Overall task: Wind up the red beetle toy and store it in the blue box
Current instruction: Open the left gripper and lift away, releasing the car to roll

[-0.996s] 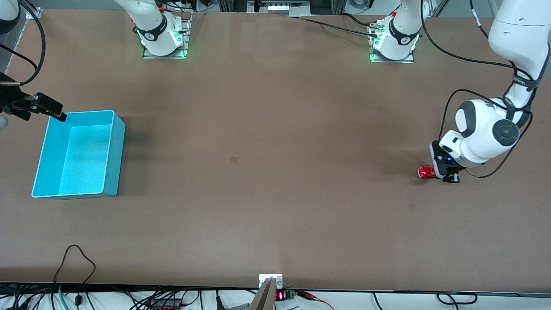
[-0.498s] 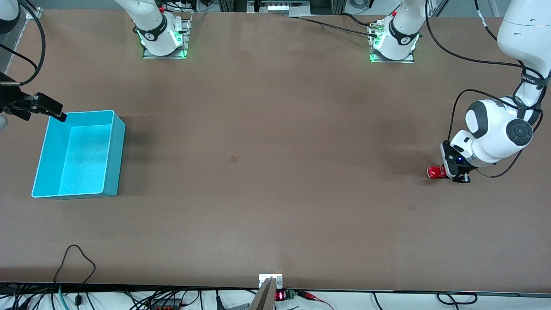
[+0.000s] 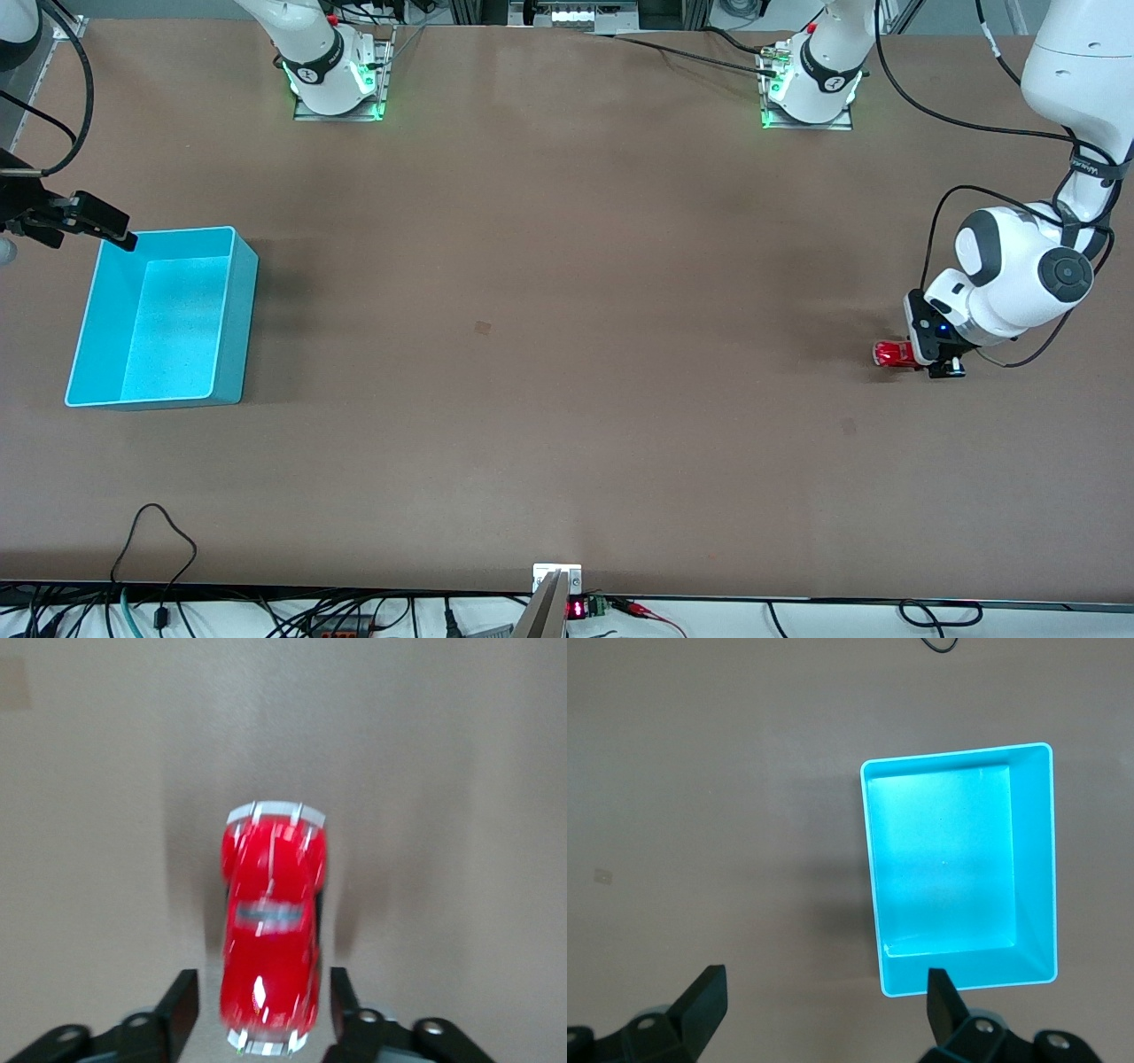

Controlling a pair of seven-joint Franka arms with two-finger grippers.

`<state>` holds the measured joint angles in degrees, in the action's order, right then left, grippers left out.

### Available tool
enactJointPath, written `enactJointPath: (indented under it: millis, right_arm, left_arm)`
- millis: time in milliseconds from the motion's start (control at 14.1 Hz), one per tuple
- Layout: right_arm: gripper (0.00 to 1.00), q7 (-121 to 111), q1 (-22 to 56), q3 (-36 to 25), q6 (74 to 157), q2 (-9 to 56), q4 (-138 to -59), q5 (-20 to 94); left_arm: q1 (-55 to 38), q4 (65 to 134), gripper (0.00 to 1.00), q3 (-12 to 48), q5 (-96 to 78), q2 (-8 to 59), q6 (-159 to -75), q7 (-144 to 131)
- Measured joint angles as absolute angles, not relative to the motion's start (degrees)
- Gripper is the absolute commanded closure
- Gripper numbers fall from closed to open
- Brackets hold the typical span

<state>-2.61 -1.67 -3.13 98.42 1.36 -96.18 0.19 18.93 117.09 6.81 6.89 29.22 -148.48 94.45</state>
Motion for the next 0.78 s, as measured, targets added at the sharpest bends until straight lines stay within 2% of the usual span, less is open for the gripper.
enactJointPath:
  millis: [213, 783]
  right_arm:
    - [0.0, -2.61, -1.72, -3.13, 98.62, 1.6, -96.18, 0.19]
    - [0.0, -2.61, -1.77, -3.14, 98.87, 1.69, -96.18, 0.19]
  left_arm:
    - [18.95, 114.86, 0.0, 7.49, 6.87, 26.5, -141.85, 94.2]
    - [18.92, 105.26, 0.0, 12.36, 6.82, 13.68, -104.85, 70.17]
